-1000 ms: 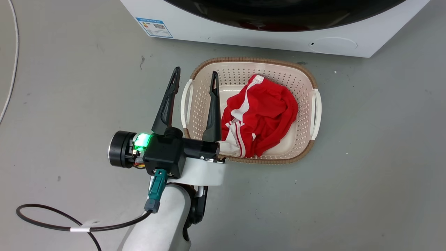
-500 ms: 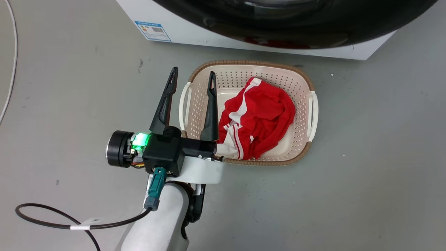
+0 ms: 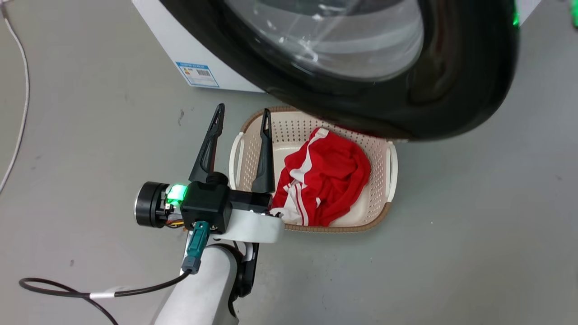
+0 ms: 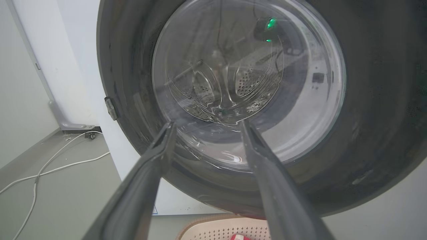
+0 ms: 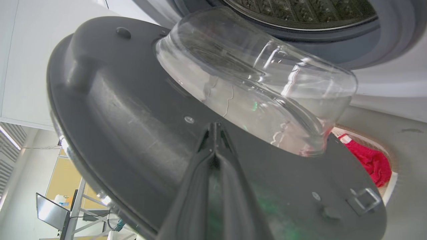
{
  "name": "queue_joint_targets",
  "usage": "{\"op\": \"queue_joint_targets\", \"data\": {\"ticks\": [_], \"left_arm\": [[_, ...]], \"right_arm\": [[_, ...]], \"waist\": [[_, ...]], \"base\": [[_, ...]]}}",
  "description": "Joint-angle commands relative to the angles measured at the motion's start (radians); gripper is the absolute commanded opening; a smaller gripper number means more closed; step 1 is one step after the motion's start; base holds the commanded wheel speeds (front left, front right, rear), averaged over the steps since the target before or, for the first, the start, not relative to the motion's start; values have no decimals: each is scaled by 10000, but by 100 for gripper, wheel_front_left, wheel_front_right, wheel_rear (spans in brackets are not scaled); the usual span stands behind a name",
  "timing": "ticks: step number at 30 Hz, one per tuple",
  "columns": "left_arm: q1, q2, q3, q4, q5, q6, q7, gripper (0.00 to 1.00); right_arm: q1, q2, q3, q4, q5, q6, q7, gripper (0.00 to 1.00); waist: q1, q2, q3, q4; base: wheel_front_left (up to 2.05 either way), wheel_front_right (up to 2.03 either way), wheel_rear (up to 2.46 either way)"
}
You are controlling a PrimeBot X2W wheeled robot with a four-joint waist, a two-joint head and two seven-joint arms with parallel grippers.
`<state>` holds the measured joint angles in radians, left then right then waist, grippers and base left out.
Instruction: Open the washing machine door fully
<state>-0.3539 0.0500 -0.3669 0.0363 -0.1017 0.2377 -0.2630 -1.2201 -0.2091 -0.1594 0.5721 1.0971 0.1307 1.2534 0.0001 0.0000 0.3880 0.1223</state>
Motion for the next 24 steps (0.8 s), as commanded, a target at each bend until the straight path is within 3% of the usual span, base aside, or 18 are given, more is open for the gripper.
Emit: {"op": "queue_joint_targets", "data": {"ticks": [1,14,24], "left_arm": [[117,6,67,40,-21,-45,-27,100],[938,6,593,332,-135,-433,-27,100],[1371,6,792,432,-144,-630,-27,100]], "right_arm": [[347,243,80,-162,76,0,192,0],[2989,1399,693,-1906,390,-1,1405,0],[4650,1624,1913,-2968,1712,0,1412,0]], "waist": [[-1,0,-268,-38],[-1,0,-1622,78],[-1,0,-2176,184]], "base": [[0,0,0],[0,0,0],[0,0,0]]}}
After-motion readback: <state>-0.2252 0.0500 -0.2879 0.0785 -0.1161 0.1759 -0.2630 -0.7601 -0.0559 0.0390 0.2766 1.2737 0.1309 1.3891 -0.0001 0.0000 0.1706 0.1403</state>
